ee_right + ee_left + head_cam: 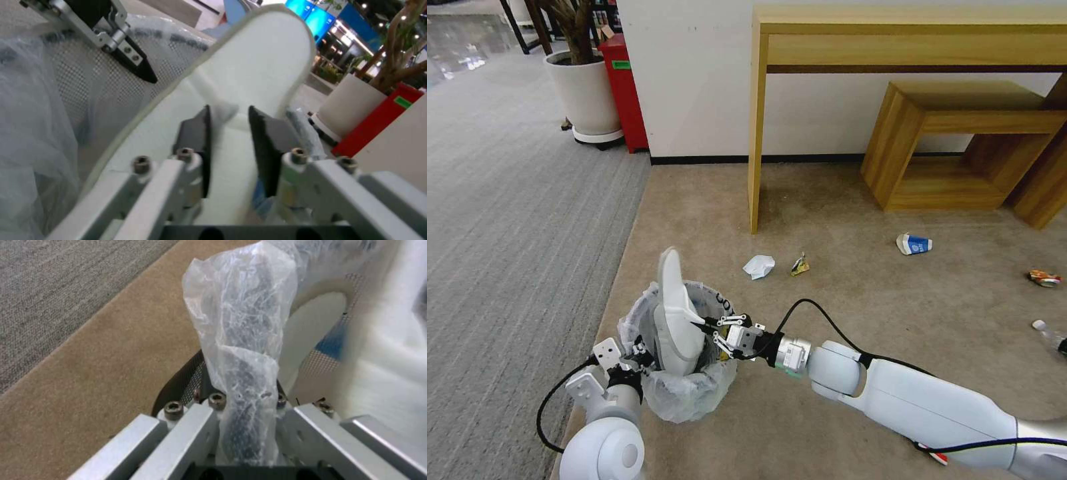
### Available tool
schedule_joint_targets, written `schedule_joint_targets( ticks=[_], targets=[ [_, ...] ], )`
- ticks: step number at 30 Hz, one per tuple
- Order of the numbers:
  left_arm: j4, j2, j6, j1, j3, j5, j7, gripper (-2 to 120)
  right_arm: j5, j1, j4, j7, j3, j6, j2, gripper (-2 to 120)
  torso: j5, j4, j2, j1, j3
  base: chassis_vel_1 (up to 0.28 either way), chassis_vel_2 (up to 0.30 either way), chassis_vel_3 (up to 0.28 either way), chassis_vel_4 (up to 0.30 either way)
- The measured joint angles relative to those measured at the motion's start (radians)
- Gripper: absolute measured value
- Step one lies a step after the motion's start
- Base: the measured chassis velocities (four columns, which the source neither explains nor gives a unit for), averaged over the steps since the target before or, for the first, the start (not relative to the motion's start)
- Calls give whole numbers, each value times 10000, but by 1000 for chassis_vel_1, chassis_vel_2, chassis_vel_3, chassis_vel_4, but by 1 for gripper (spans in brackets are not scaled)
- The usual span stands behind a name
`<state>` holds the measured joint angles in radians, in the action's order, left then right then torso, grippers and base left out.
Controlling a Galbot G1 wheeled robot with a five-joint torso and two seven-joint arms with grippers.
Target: Pick up the trash bin and place the garbage on the floor into it.
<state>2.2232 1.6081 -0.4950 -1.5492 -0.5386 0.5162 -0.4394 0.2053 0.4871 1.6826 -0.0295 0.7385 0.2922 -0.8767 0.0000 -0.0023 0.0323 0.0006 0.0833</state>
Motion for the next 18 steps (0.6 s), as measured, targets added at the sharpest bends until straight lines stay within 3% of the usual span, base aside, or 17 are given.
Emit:
schedule_joint_targets(
  ticks=[3,6,11,14,18],
  targets=[
    [12,0,0,-2,-6,2,-1,1,-29,1,-16,2,1,0,11,37,0,0,0,0,0,0,0,0,0],
    [22,0,0,-10,-8,5,-3,1,-50,44,-17,17,0,2,51,53,0,0,0,0,0,0,0,0,0],
    [65,0,0,-31,-8,3,-3,1,-36,94,-6,50,-48,15,80,67,0,0,0,0,0,0,0,0,0],
    [87,0,-1,-76,-28,-15,-4,1,563,279,349,467,-539,-72,91,82,0,0,0,0,0,0,0,0,0],
    [90,0,-1,-101,-58,-35,-5,1,1475,512,726,917,-1203,-287,152,93,0,0,0,0,0,0,0,0,0]
  ],
)
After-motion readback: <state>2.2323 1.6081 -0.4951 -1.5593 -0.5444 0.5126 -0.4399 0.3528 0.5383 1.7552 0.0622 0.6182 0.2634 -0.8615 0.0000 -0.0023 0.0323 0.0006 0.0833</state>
